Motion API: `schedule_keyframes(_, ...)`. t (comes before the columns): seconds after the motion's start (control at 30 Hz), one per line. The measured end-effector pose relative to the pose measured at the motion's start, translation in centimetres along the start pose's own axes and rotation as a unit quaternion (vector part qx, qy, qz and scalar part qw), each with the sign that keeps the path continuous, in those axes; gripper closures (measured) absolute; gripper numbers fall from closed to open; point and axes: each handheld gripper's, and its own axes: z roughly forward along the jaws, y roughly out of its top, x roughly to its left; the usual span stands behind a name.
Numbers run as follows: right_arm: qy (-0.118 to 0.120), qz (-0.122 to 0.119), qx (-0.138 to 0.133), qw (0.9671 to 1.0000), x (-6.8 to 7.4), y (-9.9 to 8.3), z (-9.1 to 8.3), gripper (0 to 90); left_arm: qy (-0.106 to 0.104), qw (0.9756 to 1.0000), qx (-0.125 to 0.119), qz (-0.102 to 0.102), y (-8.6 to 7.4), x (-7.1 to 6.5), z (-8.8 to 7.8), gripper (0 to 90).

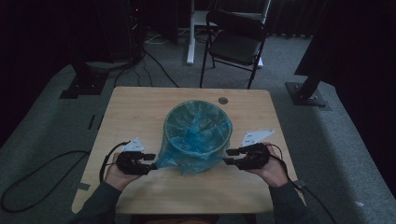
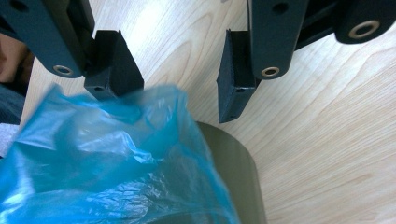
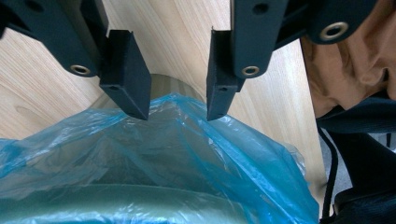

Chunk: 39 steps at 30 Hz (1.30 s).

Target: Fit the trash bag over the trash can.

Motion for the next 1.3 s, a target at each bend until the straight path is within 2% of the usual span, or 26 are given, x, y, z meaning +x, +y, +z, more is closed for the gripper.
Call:
schedule_keyframes(0.23,0.001,-0.001,0.000,1.0000,0.0,0.0,0.1,58.0,-0.008,0.9997,-0.024,-0.001,-0.9,0.4,-1.8,50.7)
schedule_keyframes(0.43,0.002,-0.001,-0.001,1.0000,0.0,0.1,0.0,58.1,-0.011,0.9989,-0.045,-0.003,-0.8,0.7,-3.3,58.9)
schedule_keyframes(0.57,0.002,-0.002,-0.001,1.0000,0.0,0.1,0.0,58.1,-0.012,0.9984,-0.056,-0.001,-0.3,0.7,-4.0,60.6)
schedule_keyframes(0.8,0.002,0.000,-0.002,1.0000,-0.1,0.1,0.0,58.1,-0.009,0.9979,-0.062,0.017,1.5,0.6,-4.5,60.1)
schedule_keyframes(0.9,0.002,0.000,-0.002,1.0000,-0.1,0.0,0.0,58.1,-0.009,0.9973,-0.066,0.030,2.8,0.5,-4.7,59.8)
schedule_keyframes(1.03,0.003,0.000,-0.003,1.0000,-0.1,0.1,-0.1,58.1,-0.011,0.9969,-0.066,0.041,3.9,0.4,-4.7,59.6)
schedule_keyframes(1.3,0.004,-0.001,-0.003,1.0000,-0.2,0.1,-0.1,58.1,-0.019,0.9965,-0.065,0.050,5.2,0.5,-4.6,59.6)
